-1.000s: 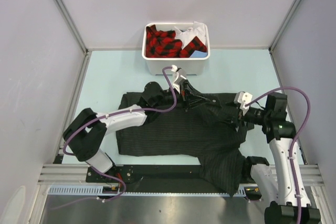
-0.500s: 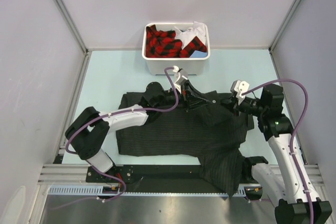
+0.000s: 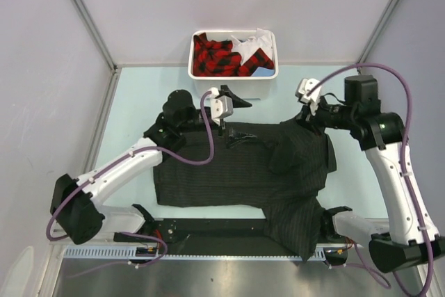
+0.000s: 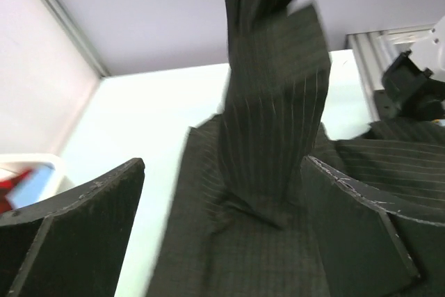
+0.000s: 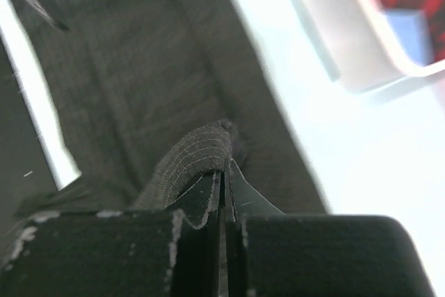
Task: Fold and stack the long sleeve shirts
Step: Fold the shirt
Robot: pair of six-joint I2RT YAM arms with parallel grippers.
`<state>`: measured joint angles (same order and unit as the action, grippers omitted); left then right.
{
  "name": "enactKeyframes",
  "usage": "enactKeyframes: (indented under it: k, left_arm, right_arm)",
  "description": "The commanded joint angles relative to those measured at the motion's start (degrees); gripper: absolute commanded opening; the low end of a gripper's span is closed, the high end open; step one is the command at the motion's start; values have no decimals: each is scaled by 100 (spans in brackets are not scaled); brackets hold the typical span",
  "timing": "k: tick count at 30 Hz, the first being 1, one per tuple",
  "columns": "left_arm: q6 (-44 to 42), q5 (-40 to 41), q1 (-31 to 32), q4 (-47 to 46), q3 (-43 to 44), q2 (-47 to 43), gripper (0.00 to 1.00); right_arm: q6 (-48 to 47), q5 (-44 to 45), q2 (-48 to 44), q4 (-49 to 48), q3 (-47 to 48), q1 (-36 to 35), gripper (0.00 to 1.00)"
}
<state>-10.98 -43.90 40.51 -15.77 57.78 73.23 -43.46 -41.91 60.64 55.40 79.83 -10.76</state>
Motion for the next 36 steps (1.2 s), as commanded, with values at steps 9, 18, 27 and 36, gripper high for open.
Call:
enactKeyframes:
  k: [9, 18, 27, 36]
  left_arm:
    - [524, 1900, 1125, 1533, 330, -503, 99]
    - [681, 3273, 1345, 1103, -275, -898, 99]
    - [124, 3474, 1596, 2008, 304, -978, 99]
    - [-1203, 5171, 2497, 779, 199, -310, 99]
  right_arm:
    - [2478, 1527, 159, 168, 306, -927, 0]
    - [4845, 2792, 132, -906, -529, -1147, 0]
    - [6095, 4182, 194, -1110, -557, -1419, 0]
    - [6289, 4314, 176, -1040, -337, -1613, 0]
